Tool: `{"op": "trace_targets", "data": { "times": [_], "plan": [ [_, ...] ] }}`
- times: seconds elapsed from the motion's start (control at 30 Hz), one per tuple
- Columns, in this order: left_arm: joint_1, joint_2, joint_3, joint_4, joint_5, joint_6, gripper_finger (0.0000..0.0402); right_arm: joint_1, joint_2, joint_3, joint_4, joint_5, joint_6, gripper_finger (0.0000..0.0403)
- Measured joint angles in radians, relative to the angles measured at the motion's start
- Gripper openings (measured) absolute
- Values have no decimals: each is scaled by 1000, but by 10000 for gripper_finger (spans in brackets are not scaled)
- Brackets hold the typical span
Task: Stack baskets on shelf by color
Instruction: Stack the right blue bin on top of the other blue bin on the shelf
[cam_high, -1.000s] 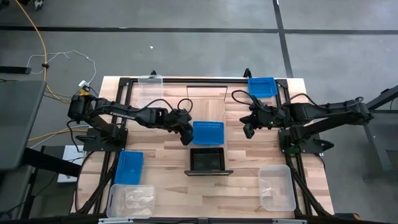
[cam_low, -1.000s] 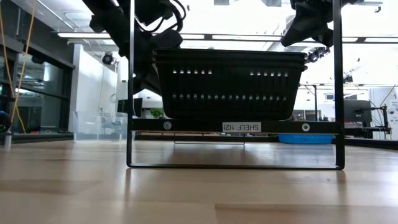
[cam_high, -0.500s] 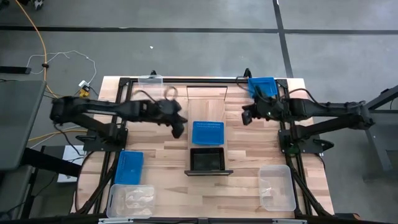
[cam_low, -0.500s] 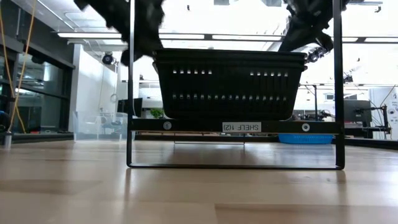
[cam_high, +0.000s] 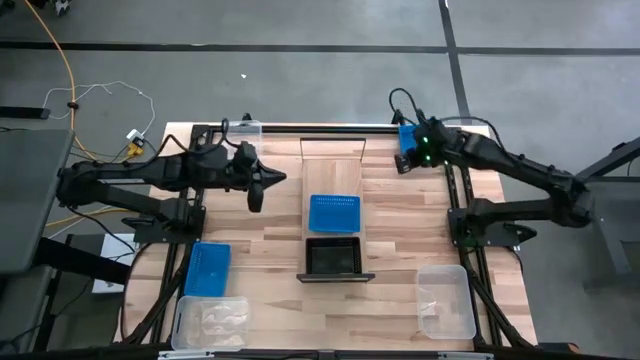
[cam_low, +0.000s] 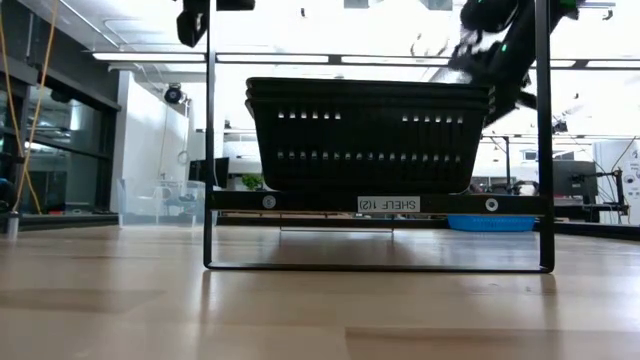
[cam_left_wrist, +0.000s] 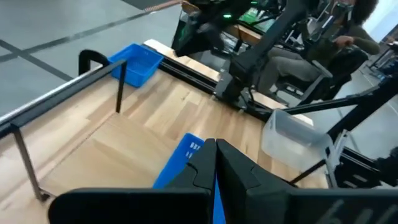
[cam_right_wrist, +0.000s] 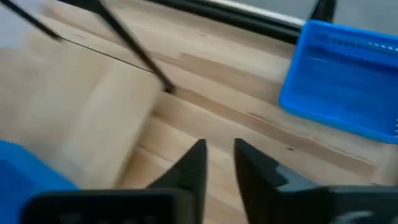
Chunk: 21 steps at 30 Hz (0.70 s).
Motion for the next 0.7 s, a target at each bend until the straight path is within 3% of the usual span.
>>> {"op": "trace_targets", "data": {
  "times": [0.2,0.3,0.47,0.7],
  "plan": [
    [-33,7,0,-6,0,-33,0,-144,190,0,2,-93,-186,186],
    [-51,6,0,-4,0,-53,0,-183,289,0,6,-64,-278,217],
    [-73,7,0,12,-4,-94,0,-221,410,0,30,9,-352,227],
    [-90,7,0,12,-46,-125,0,-226,486,0,53,125,-473,227]
  ]
}}
